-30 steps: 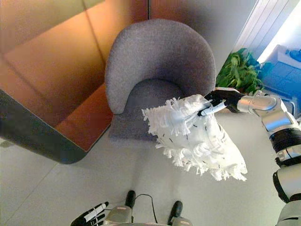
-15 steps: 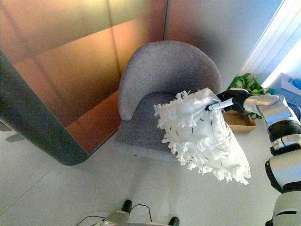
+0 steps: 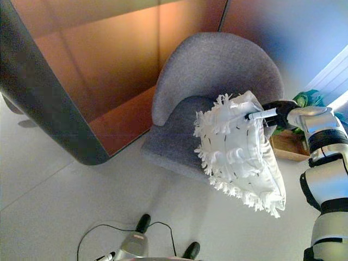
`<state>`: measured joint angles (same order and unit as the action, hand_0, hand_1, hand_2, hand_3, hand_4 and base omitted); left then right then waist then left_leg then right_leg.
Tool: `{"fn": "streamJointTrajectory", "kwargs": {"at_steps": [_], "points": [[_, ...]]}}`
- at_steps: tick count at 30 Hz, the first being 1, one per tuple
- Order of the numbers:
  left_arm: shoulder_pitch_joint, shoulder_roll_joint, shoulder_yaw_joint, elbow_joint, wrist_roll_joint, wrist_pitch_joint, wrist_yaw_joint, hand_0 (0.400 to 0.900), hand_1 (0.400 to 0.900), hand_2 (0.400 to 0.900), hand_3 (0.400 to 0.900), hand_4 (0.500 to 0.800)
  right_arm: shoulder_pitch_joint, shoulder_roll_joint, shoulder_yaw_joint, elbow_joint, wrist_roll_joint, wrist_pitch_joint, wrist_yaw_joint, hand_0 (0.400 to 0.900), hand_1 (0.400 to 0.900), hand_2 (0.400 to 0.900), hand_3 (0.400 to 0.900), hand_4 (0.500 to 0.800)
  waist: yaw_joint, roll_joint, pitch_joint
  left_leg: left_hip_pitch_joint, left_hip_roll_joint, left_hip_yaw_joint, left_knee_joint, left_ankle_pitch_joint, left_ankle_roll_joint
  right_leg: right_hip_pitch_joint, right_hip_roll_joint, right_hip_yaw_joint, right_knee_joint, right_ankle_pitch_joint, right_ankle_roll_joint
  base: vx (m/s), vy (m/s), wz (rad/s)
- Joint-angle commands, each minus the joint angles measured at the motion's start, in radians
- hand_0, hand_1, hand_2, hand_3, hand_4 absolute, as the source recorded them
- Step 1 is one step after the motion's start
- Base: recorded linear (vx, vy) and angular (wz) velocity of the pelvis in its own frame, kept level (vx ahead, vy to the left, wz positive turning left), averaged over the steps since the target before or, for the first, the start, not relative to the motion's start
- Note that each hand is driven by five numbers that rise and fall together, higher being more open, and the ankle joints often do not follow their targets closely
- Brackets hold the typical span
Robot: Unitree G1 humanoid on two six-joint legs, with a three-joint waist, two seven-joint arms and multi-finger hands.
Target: Pick up the pillow and put it on the sofa.
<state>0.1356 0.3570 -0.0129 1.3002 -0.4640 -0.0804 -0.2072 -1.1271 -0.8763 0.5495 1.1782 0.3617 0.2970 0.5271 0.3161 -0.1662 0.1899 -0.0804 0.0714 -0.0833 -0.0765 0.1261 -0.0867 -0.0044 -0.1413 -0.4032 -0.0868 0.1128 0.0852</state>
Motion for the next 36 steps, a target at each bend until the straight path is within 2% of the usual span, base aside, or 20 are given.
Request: {"fn": "streamJointTrajectory", "kwargs": {"at_steps": [1,3,8,14,23,31,36], "points": [[-0.002,0.048,-0.029,0.027,0.033,-0.022,-0.015,0.900,0.900,0.900,0.900,0.800,-0.334,-0.086,0.064,0.008,0.074,-0.095,-0.164,0.510,0.510,0.510,0.510,0.566,0.026,-0.012,0.009,0.035,-0.034,0.011,-0.011,-0.084,0.015,0.079,0.033,0.003,0.000,-0.050,0.041,0.00,0.016,-0.04],[0.000,0.043,-0.033,0.023,0.029,-0.019,-0.012,0.900,0.900,0.900,0.900,0.800,-0.346,-0.090,0.055,0.020,0.074,-0.077,-0.184,0.900,0.900,0.900,0.900,0.800,0.023,-0.008,0.007,0.028,-0.036,0.008,-0.011,-0.081,0.015,0.074,0.031,0.001,0.000,-0.051,0.042,0.00,0.000,0.00],[-0.008,0.040,-0.052,0.004,0.005,-0.006,-0.015,0.900,0.900,0.900,0.900,0.800,-0.381,-0.115,0.097,0.044,0.050,-0.046,-0.202,0.900,0.900,0.900,0.900,0.800,0.020,0.002,0.011,0.014,-0.038,0.004,-0.011,-0.078,0.015,0.061,0.029,0.003,0.000,-0.052,0.041,-0.04,0.014,-0.02],[0.000,0.037,-0.060,-0.007,-0.003,-0.003,-0.019,0.900,0.900,0.900,0.900,0.800,-0.392,-0.144,0.124,0.062,0.006,-0.014,-0.143,0.900,0.900,0.900,0.900,0.800,0.011,0.007,0.001,0.019,-0.037,0.011,-0.011,-0.079,0.012,0.062,0.027,0.007,0.000,-0.057,0.039,0.00,0.013,-0.04],[0.011,0.033,-0.060,-0.011,-0.011,-0.002,-0.040,0.900,0.900,0.900,0.900,0.800,-0.378,-0.190,0.139,0.086,-0.032,-0.009,-0.093,0.900,0.900,0.900,0.900,0.800,0.000,0.017,-0.014,0.027,-0.038,0.019,-0.011,-0.082,0.009,0.061,0.024,0.013,0.000,-0.061,0.037,-0.01,0.008,-0.02],[0.014,0.028,-0.051,-0.003,-0.004,-0.011,-0.049,0.900,0.900,0.900,0.900,0.800,-0.284,-0.221,0.076,0.084,-0.047,-0.026,-0.028,0.900,0.900,0.900,0.900,0.800,-0.019,0.024,-0.034,0.038,-0.037,0.032,-0.011,-0.087,0.008,0.063,0.021,0.023,0.000,-0.065,0.037,-0.01,0.001,-0.04],[0.013,0.014,-0.051,0.004,-0.005,-0.020,-0.052,0.900,0.900,0.900,0.900,0.800,-0.137,-0.221,-0.032,0.070,-0.025,-0.065,-0.011,0.900,0.900,0.900,0.900,0.800,-0.039,0.041,-0.049,0.055,-0.039,0.048,-0.011,-0.092,0.009,0.069,0.017,0.031,0.000,-0.067,0.037,-0.01,0.004,-0.06]]}}
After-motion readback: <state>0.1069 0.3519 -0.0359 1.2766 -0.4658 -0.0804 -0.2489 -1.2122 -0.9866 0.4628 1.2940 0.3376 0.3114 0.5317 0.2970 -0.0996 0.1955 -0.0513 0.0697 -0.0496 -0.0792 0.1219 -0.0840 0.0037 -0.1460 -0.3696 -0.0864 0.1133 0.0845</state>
